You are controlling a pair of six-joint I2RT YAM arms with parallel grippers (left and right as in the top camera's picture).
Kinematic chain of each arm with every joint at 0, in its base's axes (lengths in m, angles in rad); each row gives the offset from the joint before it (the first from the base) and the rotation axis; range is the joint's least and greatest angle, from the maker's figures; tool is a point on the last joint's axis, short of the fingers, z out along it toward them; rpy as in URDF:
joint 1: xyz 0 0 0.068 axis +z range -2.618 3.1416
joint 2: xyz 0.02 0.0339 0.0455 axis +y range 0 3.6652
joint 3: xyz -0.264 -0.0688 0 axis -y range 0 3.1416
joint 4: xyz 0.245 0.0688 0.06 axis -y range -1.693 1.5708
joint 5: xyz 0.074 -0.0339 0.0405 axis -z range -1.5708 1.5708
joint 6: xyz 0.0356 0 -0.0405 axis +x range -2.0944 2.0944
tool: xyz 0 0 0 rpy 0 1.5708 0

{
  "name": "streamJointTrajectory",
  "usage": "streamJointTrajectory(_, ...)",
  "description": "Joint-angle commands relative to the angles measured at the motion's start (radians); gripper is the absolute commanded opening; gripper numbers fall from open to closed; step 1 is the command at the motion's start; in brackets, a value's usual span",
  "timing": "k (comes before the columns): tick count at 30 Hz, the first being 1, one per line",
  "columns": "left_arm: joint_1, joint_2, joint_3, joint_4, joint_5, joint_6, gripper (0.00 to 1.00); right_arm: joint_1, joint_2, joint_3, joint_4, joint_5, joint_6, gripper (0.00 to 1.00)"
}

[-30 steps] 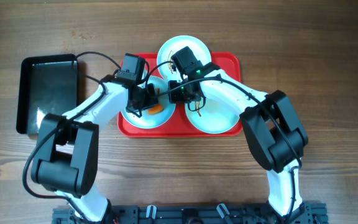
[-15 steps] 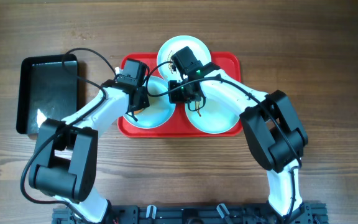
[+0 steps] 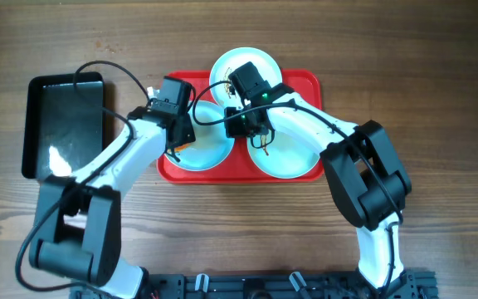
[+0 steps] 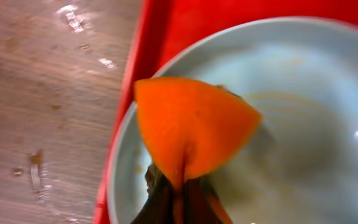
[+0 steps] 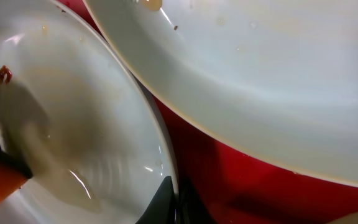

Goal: Clean dirty plates on tray and stack at the side

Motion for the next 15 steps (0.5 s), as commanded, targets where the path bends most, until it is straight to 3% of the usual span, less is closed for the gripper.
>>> streamJointTrajectory(1,0.007,-0.023,0.013,0.022,0.179,0.005,0.04,-0.002,0.03,-0.013,0.002,0.028,0.013,0.04)
streamJointTrajectory(8,0.006,0.039,0.013,0.066,0.195,0.004,0.04,-0.002,0.03,-0.013,0.002,0.027,0.014,0.04)
streamJointTrajectory(15,0.006,0.123,0.014,0.191,0.322,0.004,0.04,-0.002,0.03,-0.013,0.011,0.024,0.014,0.04)
